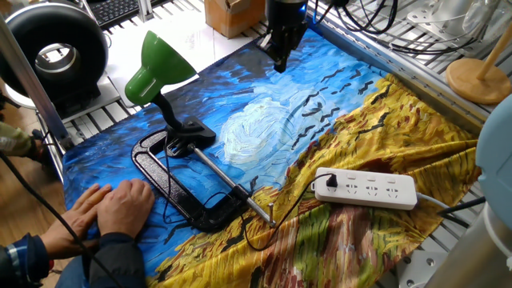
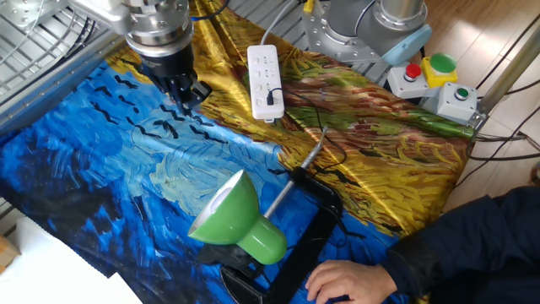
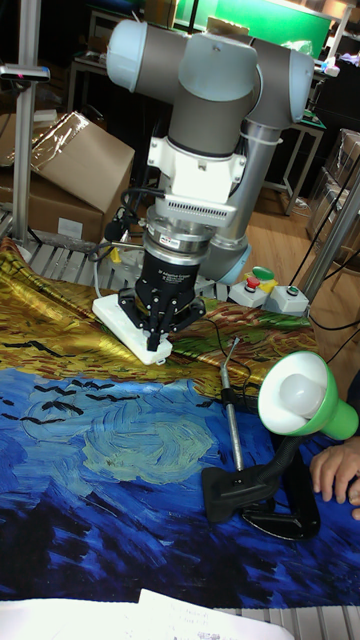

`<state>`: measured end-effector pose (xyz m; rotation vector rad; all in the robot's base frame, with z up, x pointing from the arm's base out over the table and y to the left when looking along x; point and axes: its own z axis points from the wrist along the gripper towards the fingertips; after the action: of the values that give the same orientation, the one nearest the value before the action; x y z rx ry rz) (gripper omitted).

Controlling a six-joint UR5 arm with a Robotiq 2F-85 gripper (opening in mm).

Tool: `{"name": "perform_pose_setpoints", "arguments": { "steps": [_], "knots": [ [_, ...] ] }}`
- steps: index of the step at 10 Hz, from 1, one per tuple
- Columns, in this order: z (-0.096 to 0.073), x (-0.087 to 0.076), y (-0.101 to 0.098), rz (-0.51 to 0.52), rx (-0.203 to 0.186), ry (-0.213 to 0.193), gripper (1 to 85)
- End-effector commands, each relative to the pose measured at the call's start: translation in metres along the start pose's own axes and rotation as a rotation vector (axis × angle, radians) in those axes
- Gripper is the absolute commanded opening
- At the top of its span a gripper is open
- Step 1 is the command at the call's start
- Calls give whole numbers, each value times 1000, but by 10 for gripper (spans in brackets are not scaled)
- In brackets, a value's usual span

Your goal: Turn on the desk lamp by pressing the button

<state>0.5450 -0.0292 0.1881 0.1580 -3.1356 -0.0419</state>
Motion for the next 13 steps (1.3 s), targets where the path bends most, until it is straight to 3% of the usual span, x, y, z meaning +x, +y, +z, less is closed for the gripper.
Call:
{"name": "perform_pose_setpoints", "arguments": {
  "steps": [1, 2, 4, 6, 7, 8, 10, 13],
  "knots": [
    [4, -22, -1, -72, -4, -19, 10],
    [7, -47, -5, -88, 13, -35, 10],
    [3, -71, 16, -78, -19, -2, 10],
    [16, -86, 44, -74, -93, 9, 10],
    [27, -94, 62, -64, -158, -2, 10],
    [32, -94, 70, -98, -184, 7, 10],
    [36, -87, 73, -194, -197, 31, 10],
    [39, -91, 62, -203, -153, 20, 10]
  ]
}}
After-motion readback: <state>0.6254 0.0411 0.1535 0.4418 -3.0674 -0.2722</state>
